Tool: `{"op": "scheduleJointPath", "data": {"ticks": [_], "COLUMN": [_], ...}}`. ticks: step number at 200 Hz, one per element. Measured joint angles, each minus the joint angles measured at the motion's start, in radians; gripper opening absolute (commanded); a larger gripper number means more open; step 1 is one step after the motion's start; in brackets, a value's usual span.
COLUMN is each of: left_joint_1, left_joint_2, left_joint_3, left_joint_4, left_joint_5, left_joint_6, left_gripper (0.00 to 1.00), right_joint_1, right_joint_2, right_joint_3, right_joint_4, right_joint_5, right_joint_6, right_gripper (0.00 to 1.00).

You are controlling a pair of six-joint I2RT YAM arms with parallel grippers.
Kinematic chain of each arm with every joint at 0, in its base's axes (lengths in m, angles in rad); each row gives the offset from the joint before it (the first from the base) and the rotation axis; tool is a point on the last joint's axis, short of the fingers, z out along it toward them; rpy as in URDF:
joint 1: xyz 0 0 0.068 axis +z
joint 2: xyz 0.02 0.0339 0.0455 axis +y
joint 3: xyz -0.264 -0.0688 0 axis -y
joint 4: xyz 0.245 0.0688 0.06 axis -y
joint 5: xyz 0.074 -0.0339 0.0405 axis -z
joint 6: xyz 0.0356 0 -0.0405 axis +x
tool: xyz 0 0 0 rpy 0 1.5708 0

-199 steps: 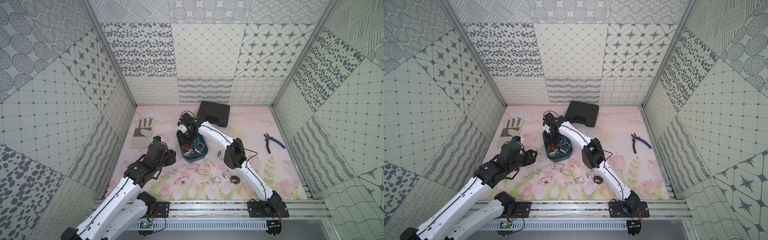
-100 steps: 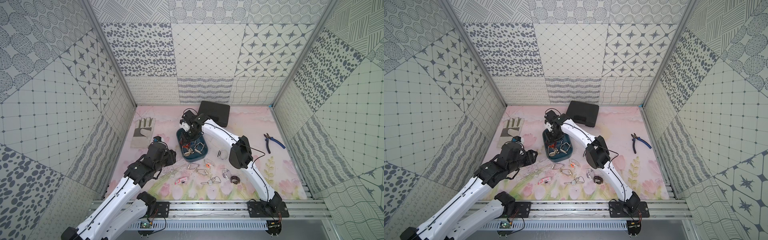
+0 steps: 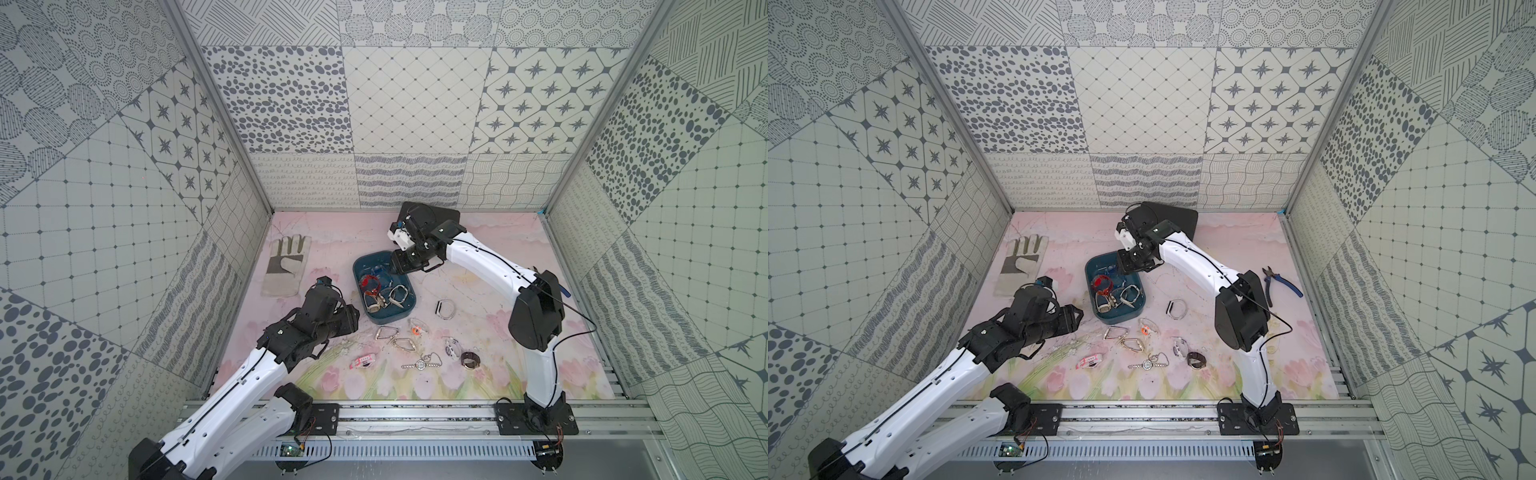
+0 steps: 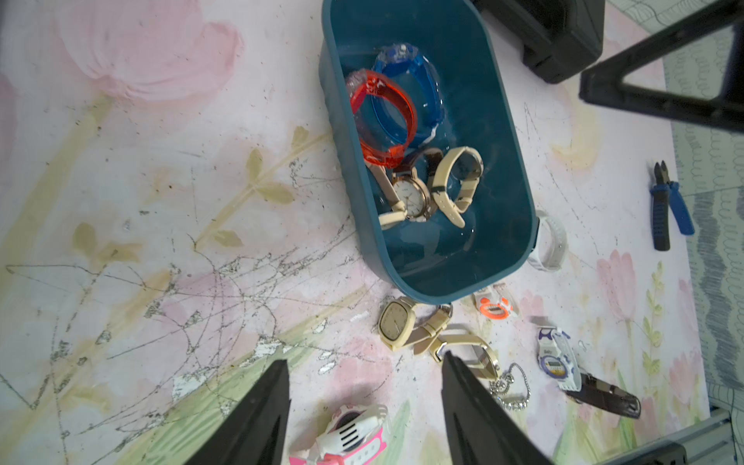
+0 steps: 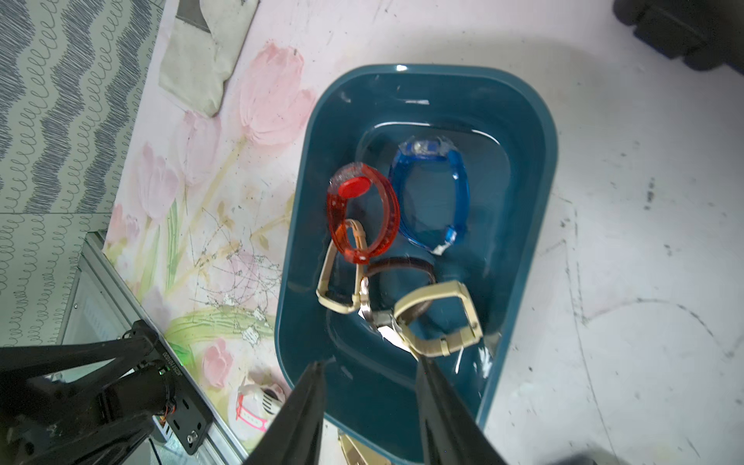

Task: Put the watch into the storage box
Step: Pick up the watch at the center of the board.

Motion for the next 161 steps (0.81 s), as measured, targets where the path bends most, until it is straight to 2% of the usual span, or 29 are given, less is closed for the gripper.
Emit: {"op": "scheduleJointPath", "data": {"ticks": [48, 81, 119, 138, 161], "left_joint_1": [-0.249, -0.464, -0.702, -0.779, -0.821], "left_joint_2": [-0.018, -0.019, 0.077, 0.122, 0.162], "left_joint_3": [-0.043, -0.093, -0.098, -0.088, -0.090], "left_joint_4": [-0.050, -0.089, -0.164, -0.214, -0.258], "left_joint_5": [-0.020, -0.096, -0.234, -0.294, -0.342], "left_joint_6": [-0.099, -0.192, -0.323, -0.394, -0.466], "left_gripper": [0.61, 0.58, 0.51, 0.47, 0.47], "right_joint_1": [-0.063, -0.074, -0.074, -0.074, -0.074], "right_joint_2": [-0.201, -0.241, -0.250, -0.253, -0.261], "right_joint_3": [-0.270, -0.357, -0.401, -0.411, -0.419], "right_joint_4": [0.095, 0.140, 0.176, 0.188, 0.198], "right_joint_5": [0.014, 0.013, 0.006, 0.005, 0.003], "right_joint_6": [0.003, 0.003, 0.003, 0.003, 0.003], "right_gripper": [0.42, 0.43, 0.43, 0.43, 0.43]}}
